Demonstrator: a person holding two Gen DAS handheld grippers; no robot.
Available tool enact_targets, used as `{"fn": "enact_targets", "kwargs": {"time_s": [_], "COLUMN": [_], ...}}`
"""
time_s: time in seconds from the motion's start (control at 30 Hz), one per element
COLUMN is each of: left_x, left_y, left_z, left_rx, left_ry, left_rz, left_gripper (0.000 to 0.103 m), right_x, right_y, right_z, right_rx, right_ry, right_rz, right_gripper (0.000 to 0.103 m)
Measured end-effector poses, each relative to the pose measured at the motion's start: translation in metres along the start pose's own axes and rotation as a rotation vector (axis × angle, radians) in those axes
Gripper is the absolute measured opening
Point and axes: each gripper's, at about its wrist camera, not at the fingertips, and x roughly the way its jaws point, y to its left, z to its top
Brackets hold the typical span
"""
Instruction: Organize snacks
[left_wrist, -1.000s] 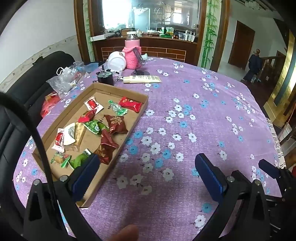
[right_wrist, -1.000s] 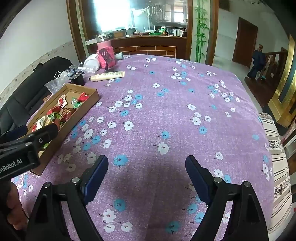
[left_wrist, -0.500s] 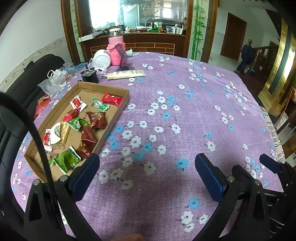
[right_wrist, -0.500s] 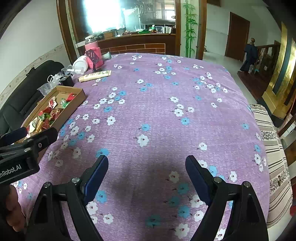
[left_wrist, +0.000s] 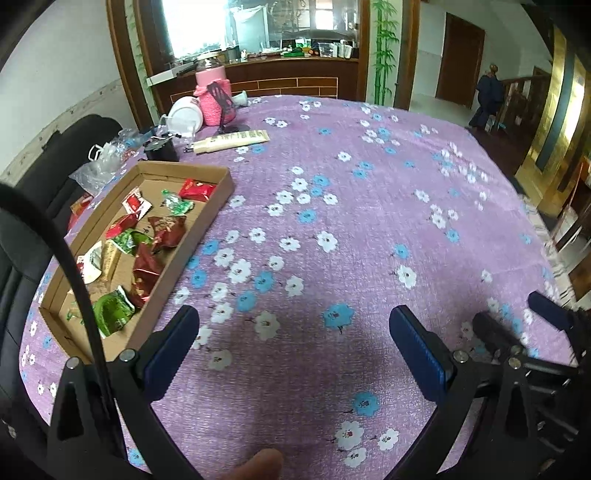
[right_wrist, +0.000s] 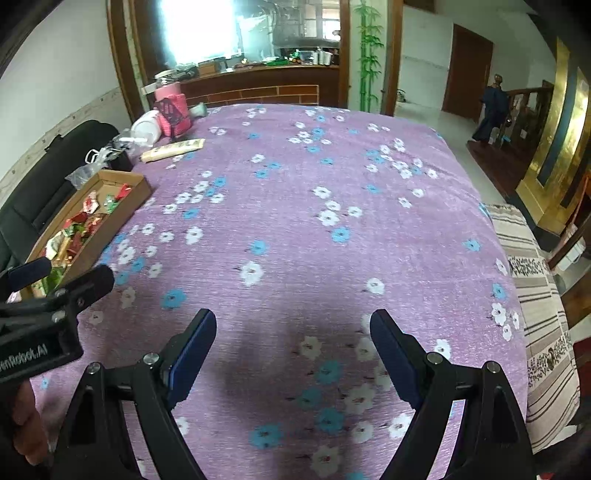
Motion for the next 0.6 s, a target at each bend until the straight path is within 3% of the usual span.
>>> {"fn": "enact_targets", "kwargs": {"time_s": [0.6], "left_x": [0.065], "left_y": [-0.029], "left_z": [-0.022], "left_rx": [-0.005], "left_ry": [0.077], "left_rz": [0.013], "left_gripper": [0.103], "right_x": [0.027], "right_y": [-0.039], "right_z": [-0.02], "right_rx": [0.036], "right_ry": [0.063], "right_rz": [-0.038], "right_gripper": [0.086]}}
